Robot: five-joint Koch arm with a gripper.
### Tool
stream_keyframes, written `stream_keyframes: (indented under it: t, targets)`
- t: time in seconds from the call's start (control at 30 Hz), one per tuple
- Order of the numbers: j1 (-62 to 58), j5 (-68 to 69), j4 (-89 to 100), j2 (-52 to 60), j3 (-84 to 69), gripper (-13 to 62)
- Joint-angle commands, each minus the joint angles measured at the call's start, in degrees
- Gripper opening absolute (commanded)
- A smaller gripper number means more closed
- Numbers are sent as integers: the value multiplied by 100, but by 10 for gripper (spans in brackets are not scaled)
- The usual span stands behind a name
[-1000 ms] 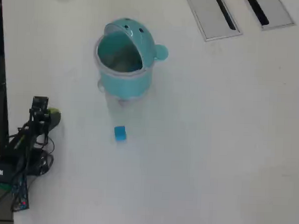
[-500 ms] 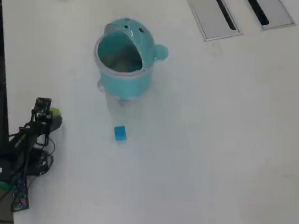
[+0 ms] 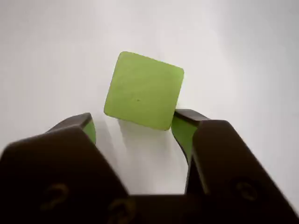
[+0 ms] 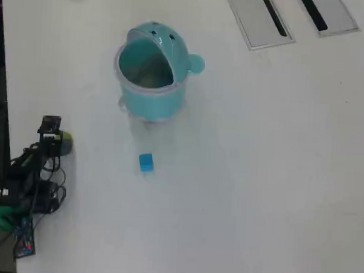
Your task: Grasp RGB lego blocks and put them in the bin one by one.
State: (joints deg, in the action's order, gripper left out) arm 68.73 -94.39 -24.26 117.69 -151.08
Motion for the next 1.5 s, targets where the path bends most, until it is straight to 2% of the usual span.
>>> stream_keyframes:
  t: [0.0, 0.27, 0.4, 0.53, 0.73, 0.87, 0.97, 1.07, 1.2, 1.37, 1.47]
  targets:
    - [0, 44, 272, -70, 580, 287]
    - [-114, 44, 457, -536, 905, 287]
    - [-176, 70, 686, -668, 861, 227]
    - [-176, 70, 773, -791, 729, 209]
    - [-176, 9, 914, -677, 809, 100]
    - [-193, -9, 791, -281, 1134, 100]
    - [-686, -9, 729, 466, 1573, 100]
    - [-914, 9, 729, 659, 1890, 100]
    - [-1063, 9, 624, 756, 2285, 100]
    - [-1354, 105, 404, 624, 3735, 99]
    - [-1397, 105, 431, 475, 4113, 99]
